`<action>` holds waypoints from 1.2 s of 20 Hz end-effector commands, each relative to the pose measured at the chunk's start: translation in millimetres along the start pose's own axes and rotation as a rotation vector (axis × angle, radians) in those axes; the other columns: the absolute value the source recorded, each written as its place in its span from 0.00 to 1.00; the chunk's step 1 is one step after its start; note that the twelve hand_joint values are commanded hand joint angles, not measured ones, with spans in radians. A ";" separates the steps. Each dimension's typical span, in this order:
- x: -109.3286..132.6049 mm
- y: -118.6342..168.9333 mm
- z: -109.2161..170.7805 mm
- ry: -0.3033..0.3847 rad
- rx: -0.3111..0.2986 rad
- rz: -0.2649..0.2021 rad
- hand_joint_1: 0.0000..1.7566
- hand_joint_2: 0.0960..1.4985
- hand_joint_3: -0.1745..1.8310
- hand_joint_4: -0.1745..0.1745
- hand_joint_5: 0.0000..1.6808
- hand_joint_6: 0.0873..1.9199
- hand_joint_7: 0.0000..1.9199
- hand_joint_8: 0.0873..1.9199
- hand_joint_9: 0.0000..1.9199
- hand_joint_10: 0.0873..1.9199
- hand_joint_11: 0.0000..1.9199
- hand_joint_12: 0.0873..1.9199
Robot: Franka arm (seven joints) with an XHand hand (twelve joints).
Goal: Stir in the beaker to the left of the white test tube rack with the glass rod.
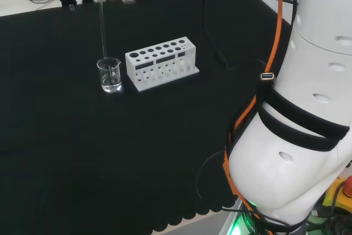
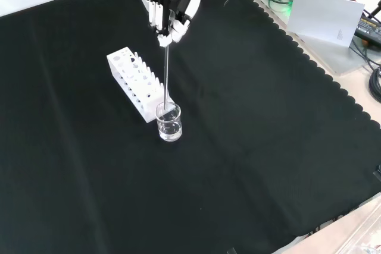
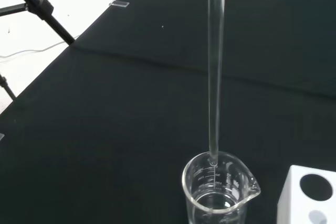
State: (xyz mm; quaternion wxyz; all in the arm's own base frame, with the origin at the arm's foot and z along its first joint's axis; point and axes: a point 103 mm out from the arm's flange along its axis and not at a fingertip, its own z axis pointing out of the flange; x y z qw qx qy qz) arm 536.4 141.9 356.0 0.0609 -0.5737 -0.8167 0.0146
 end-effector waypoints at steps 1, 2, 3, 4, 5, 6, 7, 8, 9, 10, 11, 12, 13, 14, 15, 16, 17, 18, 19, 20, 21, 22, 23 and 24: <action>0.5 0.3 7.9 0.004 0.014 -0.003 0.70 0.67 0.00 0.00 0.82 0.14 0.79 0.47 0.93 0.26 0.93 0.32; -1.4 0.4 10.2 0.004 0.018 -0.001 0.70 0.67 0.00 0.00 0.82 0.14 0.79 0.47 0.93 0.26 0.93 0.32; -3.1 0.9 12.1 0.006 0.020 0.002 0.70 0.67 0.00 0.00 0.82 0.14 0.79 0.47 0.93 0.26 0.93 0.32; -4.7 1.4 13.8 0.008 0.023 0.005 0.70 0.67 0.00 0.00 0.82 0.14 0.79 0.47 0.93 0.26 0.93 0.32; -6.3 2.0 15.2 0.011 0.025 0.007 0.70 0.67 0.00 0.00 0.82 0.14 0.79 0.47 0.93 0.26 0.93 0.32; -7.5 2.7 16.4 0.013 0.028 0.008 0.70 0.67 0.00 0.00 0.82 0.14 0.79 0.47 0.93 0.26 0.93 0.32; -8.9 3.7 17.9 0.013 0.032 0.009 0.70 0.67 0.00 0.00 0.82 0.14 0.79 0.47 0.93 0.26 0.93 0.32; -10.8 4.0 19.1 0.015 0.033 0.009 0.70 0.67 0.00 0.00 0.82 0.14 0.79 0.47 0.93 0.26 0.93 0.33; -11.7 5.2 20.6 0.016 0.036 0.008 0.70 0.67 0.00 0.00 0.82 0.14 0.79 0.47 0.93 0.26 0.93 0.33; -12.8 7.1 23.0 0.016 0.041 0.006 0.70 0.67 0.00 0.00 0.82 0.14 0.79 0.47 0.93 0.26 0.93 0.33; -13.7 8.9 25.6 0.018 0.045 0.004 0.70 0.67 0.00 0.00 0.82 0.14 0.79 0.47 0.93 0.26 0.93 0.33; -14.9 10.7 29.1 0.017 0.051 0.001 0.70 0.67 0.00 0.00 0.82 0.14 0.79 0.47 0.93 0.26 0.93 0.33; -16.3 12.2 32.4 0.016 0.056 0.000 0.70 0.67 0.00 0.00 0.82 0.14 0.79 0.47 0.93 0.26 0.93 0.33; -18.0 13.3 35.5 0.019 0.060 0.000 0.70 0.67 0.00 0.00 0.82 0.14 0.79 0.47 0.93 0.26 0.93 0.33; -20.0 14.5 38.5 0.023 0.064 0.001 0.70 0.67 0.00 0.00 0.82 0.14 0.79 0.47 0.93 0.26 0.93 0.33; -22.1 15.7 41.3 0.024 0.068 0.002 0.70 0.67 0.00 0.00 0.82 0.14 0.79 0.47 0.93 0.26 0.93 0.33; -24.7 17.1 43.9 0.025 0.072 0.004 0.70 0.67 0.00 0.00 0.82 0.14 0.79 0.47 0.93 0.26 0.93 0.33; -27.0 18.4 45.8 0.027 0.076 0.006 0.70 0.67 0.00 0.00 0.82 0.14 0.79 0.47 0.93 0.26 0.93 0.33; -29.4 19.8 47.6 0.025 0.083 0.013 0.70 0.67 0.00 0.00 0.82 0.14 0.79 0.47 0.93 0.26 0.93 0.33; -31.6 21.3 49.2 0.020 0.090 0.018 0.70 0.67 0.00 0.00 0.82 0.14 0.79 0.47 0.93 0.26 0.93 0.33; -34.1 22.3 50.5 0.020 0.092 0.022 0.70 0.67 0.00 0.00 0.82 0.14 0.79 0.47 0.93 0.26 0.93 0.33; -36.7 22.8 51.9 0.021 0.095 0.026 0.70 0.67 0.00 0.00 0.82 0.14 0.79 0.47 0.93 0.26 0.93 0.33; -39.5 22.8 53.6 0.023 0.099 0.029 0.70 0.67 0.00 0.00 0.82 0.14 0.79 0.47 0.93 0.26 0.93 0.33; -42.0 22.3 55.3 0.026 0.101 0.032 0.70 0.67 0.00 0.00 0.82 0.14 0.79 0.47 0.93 0.26 0.93 0.33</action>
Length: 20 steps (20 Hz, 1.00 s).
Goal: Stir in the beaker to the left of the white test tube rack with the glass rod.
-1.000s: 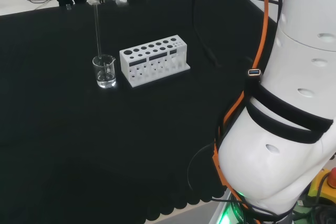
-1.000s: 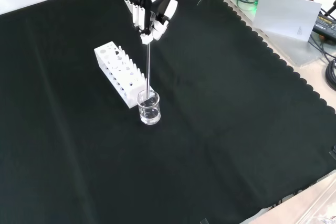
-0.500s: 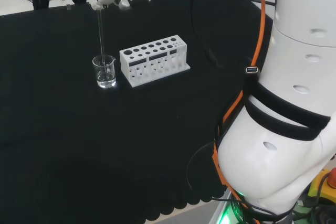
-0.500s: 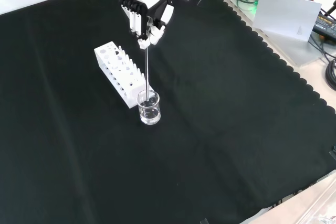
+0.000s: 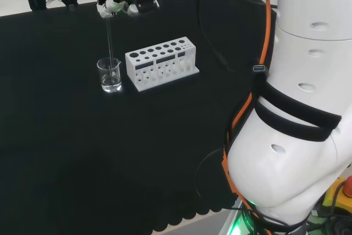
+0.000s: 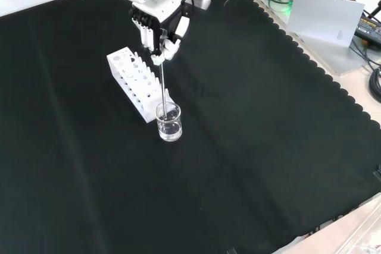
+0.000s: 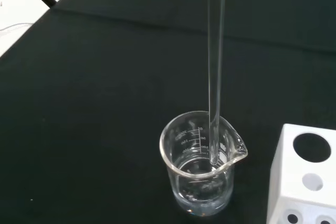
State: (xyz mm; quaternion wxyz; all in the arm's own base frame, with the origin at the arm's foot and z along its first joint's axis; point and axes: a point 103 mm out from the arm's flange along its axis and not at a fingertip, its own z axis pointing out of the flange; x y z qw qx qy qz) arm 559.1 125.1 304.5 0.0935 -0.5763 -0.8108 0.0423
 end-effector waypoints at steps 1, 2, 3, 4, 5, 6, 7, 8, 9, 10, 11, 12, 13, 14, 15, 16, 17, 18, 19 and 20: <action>-17.2 1.8 9.3 0.009 0.020 0.023 0.70 0.67 0.00 0.00 0.82 0.14 0.79 0.47 0.93 0.26 0.93 0.33; -18.7 0.9 11.3 0.012 0.023 0.024 0.70 0.67 0.00 0.00 0.82 0.14 0.79 0.47 0.93 0.26 0.93 0.33; -19.6 -0.3 13.5 0.013 0.024 0.023 0.70 0.67 0.00 0.00 0.82 0.14 0.79 0.47 0.93 0.26 0.93 0.33; -19.7 -1.6 15.7 0.014 0.027 0.022 0.70 0.67 0.00 0.00 0.82 0.14 0.79 0.47 0.93 0.26 0.93 0.33; -19.2 -2.8 17.5 0.015 0.030 0.022 0.70 0.67 0.00 0.00 0.83 0.14 0.79 0.47 0.93 0.26 0.93 0.33; -18.1 -4.1 19.0 0.016 0.031 0.023 0.70 0.67 0.00 0.00 0.83 0.14 0.79 0.47 0.93 0.26 0.93 0.33; -16.4 -5.3 20.1 0.016 0.032 0.022 0.70 0.67 0.00 0.00 0.83 0.13 0.79 0.47 0.93 0.26 0.93 0.33; -13.7 -6.7 21.1 0.017 0.034 0.020 0.70 0.67 0.00 0.00 0.83 0.13 0.79 0.47 0.93 0.26 0.93 0.33; -10.4 -7.5 22.0 0.015 0.037 0.015 0.70 0.67 0.00 0.00 0.83 0.13 0.79 0.47 0.93 0.26 0.93 0.33; -6.4 -8.1 23.0 0.013 0.039 0.010 0.70 0.67 0.00 0.00 0.83 0.13 0.79 0.47 0.93 0.26 0.93 0.33; -2.3 -8.2 24.1 0.011 0.043 0.005 0.70 0.67 0.00 0.00 0.83 0.13 0.79 0.47 0.93 0.26 0.93 0.33; 2.1 -7.8 25.1 0.010 0.046 -0.001 0.70 0.67 0.00 0.00 0.83 0.13 0.79 0.47 0.93 0.26 0.93 0.33; 7.1 -7.0 26.3 0.006 0.050 -0.008 0.70 0.67 0.00 0.00 0.83 0.13 0.79 0.47 0.93 0.26 0.93 0.33; 11.7 -5.8 27.5 0.001 0.055 -0.016 0.70 0.67 0.00 0.00 0.83 0.13 0.79 0.47 0.93 0.26 0.93 0.33; 16.2 -3.9 28.4 -0.003 0.058 -0.024 0.70 0.67 0.00 0.00 0.83 0.13 0.79 0.47 0.93 0.26 0.93 0.33; 19.9 -1.7 29.2 -0.006 0.062 -0.030 0.70 0.67 0.00 0.00 0.83 0.13 0.79 0.47 0.93 0.26 0.93 0.33; 22.8 0.7 29.9 -0.008 0.065 -0.035 0.70 0.67 0.00 0.00 0.83 0.13 0.79 0.47 0.93 0.26 0.93 0.33; 25.9 3.9 30.8 -0.013 0.070 -0.041 0.70 0.67 0.00 0.00 0.83 0.13 0.79 0.47 0.93 0.26 0.93 0.33; 28.0 7.2 31.6 -0.015 0.074 -0.046 0.70 0.67 0.00 0.00 0.83 0.13 0.79 0.47 0.93 0.26 0.93 0.33; 29.8 11.0 32.0 -0.014 0.077 -0.051 0.70 0.67 0.00 0.00 0.83 0.13 0.79 0.47 0.93 0.26 0.93 0.33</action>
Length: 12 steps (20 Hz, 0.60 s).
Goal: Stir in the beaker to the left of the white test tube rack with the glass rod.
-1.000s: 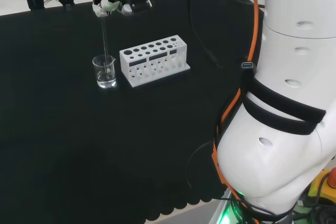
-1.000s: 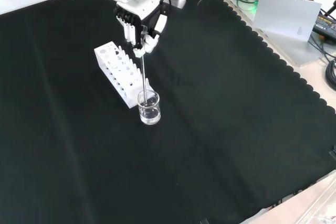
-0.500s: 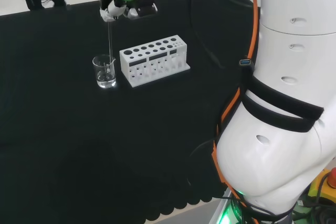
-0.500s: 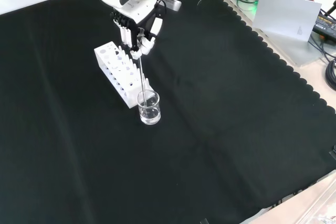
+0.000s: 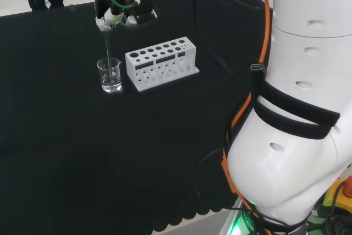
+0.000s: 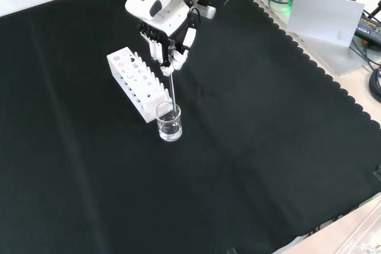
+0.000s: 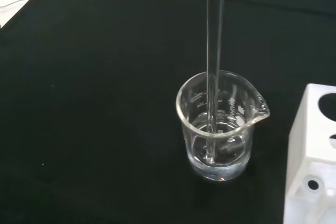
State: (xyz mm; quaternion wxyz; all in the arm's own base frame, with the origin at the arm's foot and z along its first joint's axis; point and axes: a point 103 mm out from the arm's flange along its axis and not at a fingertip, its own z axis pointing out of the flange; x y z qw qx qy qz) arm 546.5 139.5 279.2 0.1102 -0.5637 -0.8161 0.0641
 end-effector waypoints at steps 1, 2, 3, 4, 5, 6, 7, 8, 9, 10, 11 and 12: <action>15.4 17.4 3.3 -0.016 0.021 -0.031 0.70 0.67 0.00 0.00 0.83 0.13 0.79 0.47 0.93 0.26 0.93 0.33; 15.4 20.8 2.8 -0.017 0.022 -0.034 0.70 0.67 0.00 0.00 0.83 0.13 0.79 0.47 0.93 0.26 0.93 0.33; 14.6 24.0 2.1 -0.018 0.023 -0.036 0.70 0.67 0.00 0.00 0.83 0.13 0.79 0.47 0.93 0.26 0.93 0.33; 12.4 27.4 1.2 -0.017 0.024 -0.036 0.70 0.67 0.00 0.00 0.83 0.13 0.79 0.47 0.93 0.26 0.93 0.33; 8.9 30.5 0.0 -0.014 0.025 -0.035 0.70 0.67 0.00 0.00 0.83 0.13 0.79 0.47 0.93 0.26 0.93 0.33; 4.6 32.9 -1.5 -0.011 0.023 -0.031 0.70 0.67 0.00 0.00 0.83 0.13 0.79 0.47 0.93 0.26 0.93 0.33; -0.4 33.8 -3.0 -0.009 0.020 -0.027 0.70 0.67 0.00 0.00 0.83 0.13 0.79 0.47 0.93 0.26 0.93 0.33; -5.2 33.6 -4.5 -0.008 0.016 -0.022 0.70 0.67 0.00 0.00 0.83 0.13 0.79 0.47 0.93 0.26 0.93 0.33; -10.5 31.9 -5.8 -0.007 0.012 -0.016 0.70 0.67 0.00 0.00 0.83 0.13 0.79 0.47 0.93 0.26 0.93 0.33; -15.6 29.4 -7.3 -0.006 0.008 -0.008 0.70 0.67 0.00 0.00 0.83 0.13 0.79 0.47 0.93 0.26 0.93 0.34; -20.9 26.3 -8.5 -0.006 0.005 0.002 0.70 0.67 0.00 0.00 0.83 0.13 0.79 0.47 0.93 0.26 0.93 0.34; -26.4 22.1 -9.7 -0.005 0.003 0.014 0.70 0.67 0.00 0.00 0.83 0.13 0.79 0.47 0.93 0.26 0.93 0.34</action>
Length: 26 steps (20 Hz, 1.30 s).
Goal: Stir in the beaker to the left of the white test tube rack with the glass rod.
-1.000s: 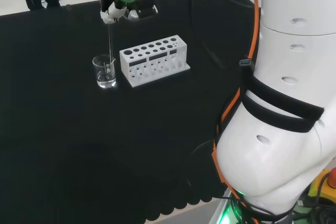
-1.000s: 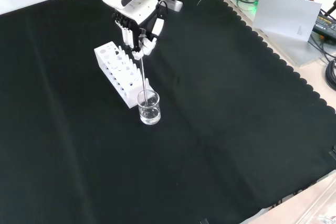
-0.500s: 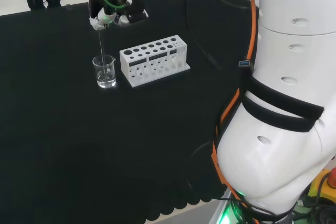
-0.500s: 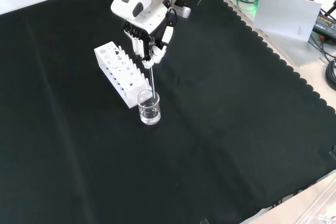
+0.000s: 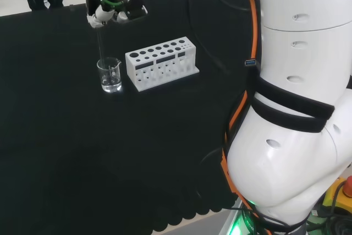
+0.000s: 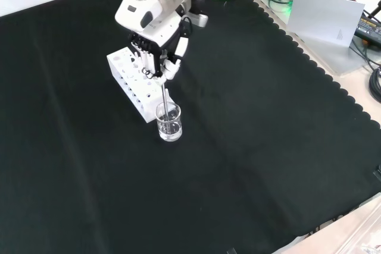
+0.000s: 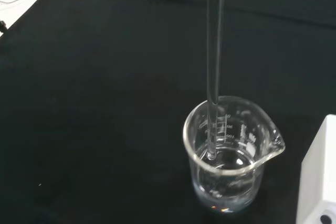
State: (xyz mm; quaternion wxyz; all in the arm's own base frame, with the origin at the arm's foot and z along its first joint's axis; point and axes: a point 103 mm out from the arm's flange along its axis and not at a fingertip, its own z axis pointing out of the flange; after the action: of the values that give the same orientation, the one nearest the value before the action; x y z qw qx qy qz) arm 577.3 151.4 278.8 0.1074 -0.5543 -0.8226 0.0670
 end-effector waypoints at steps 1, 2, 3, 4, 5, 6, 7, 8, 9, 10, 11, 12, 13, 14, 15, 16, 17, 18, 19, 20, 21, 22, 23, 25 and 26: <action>-31.5 -15.0 -2.8 0.005 -0.001 0.045 0.70 0.67 0.00 0.00 0.83 0.13 0.79 0.47 0.93 0.26 0.93 0.34; -35.6 -19.6 -3.1 0.004 -0.002 0.053 0.70 0.67 0.00 0.00 0.83 0.13 0.79 0.47 0.93 0.26 0.93 0.34; -39.6 -24.8 -3.0 0.004 -0.002 0.061 0.70 0.67 0.00 0.00 0.83 0.13 0.79 0.47 0.93 0.26 0.93 0.34; -42.6 -29.6 -2.9 0.004 -0.003 0.068 0.70 0.67 0.00 0.00 0.83 0.13 0.79 0.47 0.93 0.26 0.93 0.34; -45.2 -34.1 -2.8 0.004 -0.004 0.076 0.70 0.67 0.00 0.00 0.83 0.13 0.79 0.47 0.93 0.26 0.93 0.34; -46.6 -37.9 -2.5 0.004 -0.002 0.084 0.70 0.67 0.00 0.00 0.83 0.13 0.79 0.47 0.93 0.26 0.93 0.34; -46.9 -41.4 -2.1 0.005 -0.001 0.087 0.70 0.67 0.00 0.00 0.83 0.13 0.79 0.47 0.93 0.26 0.93 0.34; -45.9 -43.9 -1.6 0.005 0.000 0.089 0.70 0.67 0.00 0.00 0.83 0.13 0.79 0.47 0.93 0.26 0.93 0.34; -44.0 -45.5 -1.2 0.007 0.000 0.086 0.70 0.67 0.00 0.00 0.83 0.13 0.79 0.47 0.93 0.26 0.93 0.34; -40.9 -46.1 -0.7 0.009 -0.001 0.082 0.70 0.67 0.00 0.00 0.83 0.13 0.79 0.47 0.93 0.26 0.93 0.34; -37.6 -46.0 0.1 0.013 -0.001 0.075 0.70 0.67 0.00 0.00 0.83 0.13 0.79 0.47 0.93 0.26 0.93 0.34; -34.0 -44.6 1.2 0.015 -0.002 0.067 0.70 0.67 0.00 0.00 0.83 0.13 0.79 0.47 0.93 0.26 0.93 0.34; -30.5 -42.4 2.2 0.016 -0.001 0.060 0.70 0.67 0.00 0.00 0.83 0.13 0.79 0.47 0.93 0.26 0.93 0.34; -26.5 -38.8 3.2 0.018 0.000 0.052 0.70 0.67 0.00 0.00 0.83 0.13 0.79 0.47 0.93 0.26 0.93 0.34; -22.2 -34.5 4.1 0.016 0.003 0.043 0.70 0.67 0.00 0.00 0.83 0.13 0.79 0.47 0.93 0.26 0.93 0.34; -17.7 -29.6 4.9 0.015 0.008 0.033 0.70 0.67 0.00 0.00 0.83 0.13 0.79 0.47 0.93 0.26 0.93 0.34; -13.3 -24.3 5.9 0.013 0.013 0.023 0.70 0.67 0.00 0.00 0.83 0.13 0.79 0.47 0.93 0.26 0.93 0.34; -8.8 -18.8 6.6 0.012 0.016 0.012 0.70 0.67 0.00 0.00 0.83 0.13 0.79 0.47 0.93 0.26 0.93 0.34; -4.9 -13.5 7.3 0.010 0.020 0.001 0.70 0.67 0.00 0.00 0.83 0.13 0.79 0.47 0.93 0.26 0.93 0.34; -1.1 -7.7 7.9 0.011 0.022 -0.010 0.70 0.67 0.00 0.00 0.83 0.12 0.79 0.47 0.93 0.26 0.93 0.34; 2.1 -2.1 8.0 0.011 0.024 -0.020 0.70 0.67 0.00 0.00 0.83 0.12 0.79 0.47 0.93 0.26 0.93 0.34; 3.6 2.2 7.7 0.011 0.025 -0.026 0.70 0.67 0.00 0.00 0.83 0.12 0.79 0.47 0.93 0.26 0.93 0.34; 4.2 5.6 7.1 0.010 0.025 -0.031 0.70 0.67 0.00 0.00 0.83 0.12 0.79 0.47 0.93 0.26 0.93 0.34; 2.5 11.4 4.9 0.010 0.022 -0.033 0.70 0.67 0.00 0.00 0.83 0.12 0.79 0.47 0.93 0.26 0.93 0.34; -0.2 13.1 3.8 0.009 0.020 -0.031 0.70 0.67 0.00 0.00 0.83 0.12 0.79 0.47 0.93 0.26 0.93 0.34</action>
State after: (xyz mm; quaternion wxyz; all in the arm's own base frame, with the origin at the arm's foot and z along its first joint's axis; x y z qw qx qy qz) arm 572.7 137.1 277.8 0.1132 -0.5579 -0.8193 0.0681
